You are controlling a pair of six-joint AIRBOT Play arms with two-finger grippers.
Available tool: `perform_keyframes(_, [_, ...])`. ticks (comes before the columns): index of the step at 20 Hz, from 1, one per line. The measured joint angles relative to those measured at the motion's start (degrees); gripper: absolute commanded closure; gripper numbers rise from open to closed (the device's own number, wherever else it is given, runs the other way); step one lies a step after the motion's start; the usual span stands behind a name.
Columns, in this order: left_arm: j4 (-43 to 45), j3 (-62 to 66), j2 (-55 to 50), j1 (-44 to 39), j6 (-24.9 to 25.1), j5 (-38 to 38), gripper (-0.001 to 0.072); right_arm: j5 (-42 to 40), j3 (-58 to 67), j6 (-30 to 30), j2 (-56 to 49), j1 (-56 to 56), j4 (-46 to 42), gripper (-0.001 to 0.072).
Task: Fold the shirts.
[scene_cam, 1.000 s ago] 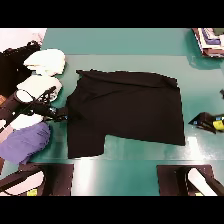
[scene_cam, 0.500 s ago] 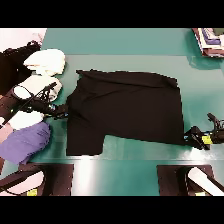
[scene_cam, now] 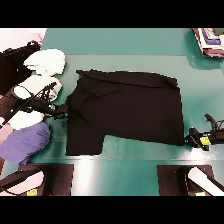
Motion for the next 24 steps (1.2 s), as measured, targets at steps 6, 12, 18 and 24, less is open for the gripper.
perform_keyframes(6, [0.15, 6.05, 9.33, -0.02, -0.39, -1.53, 0.0682, 0.61, 8.92, 0.55, 5.68, 11.96, 0.11, 0.0700])
perform_keyframes(12, [0.22, 31.63, 18.40, -0.02, -2.32, -7.91, 0.0682, 0.90, 40.13, 3.61, 12.31, 17.90, -0.02, 0.0700])
perform_keyframes(18, [0.07, 65.31, 20.37, 0.00, -6.21, -9.90, 0.0683, 0.96, 75.28, 5.09, 13.77, 13.44, -0.26, 0.0701])
perform_keyframes(24, [0.02, 77.77, 20.63, -0.02, -8.79, -7.17, 0.0683, 1.66, 92.17, 7.37, 10.97, 7.80, -0.11, 0.0701])
